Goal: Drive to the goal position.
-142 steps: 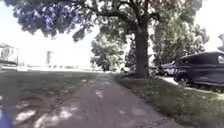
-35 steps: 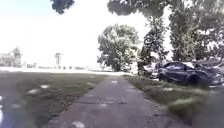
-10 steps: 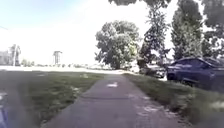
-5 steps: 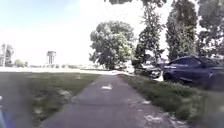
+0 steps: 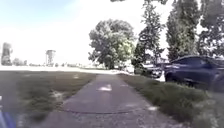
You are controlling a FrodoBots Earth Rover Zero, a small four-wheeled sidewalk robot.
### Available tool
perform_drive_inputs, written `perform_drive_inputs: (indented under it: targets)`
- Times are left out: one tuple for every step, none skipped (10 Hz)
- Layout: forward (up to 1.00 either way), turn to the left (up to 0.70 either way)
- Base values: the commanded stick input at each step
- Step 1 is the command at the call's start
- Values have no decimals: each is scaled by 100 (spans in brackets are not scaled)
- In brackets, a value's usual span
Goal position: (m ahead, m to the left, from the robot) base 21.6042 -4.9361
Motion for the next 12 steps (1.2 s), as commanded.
perform_drive_inputs:
  targets:
    - [70, 0]
    - [70, 0]
    - [70, 0]
    - [70, 0]
    - [70, 0]
    - [70, 0]
    - [70, 0]
    - [70, 0]
    - [70, 0]
    - [70, 0]
    - [70, 0]
    - [70, 0]
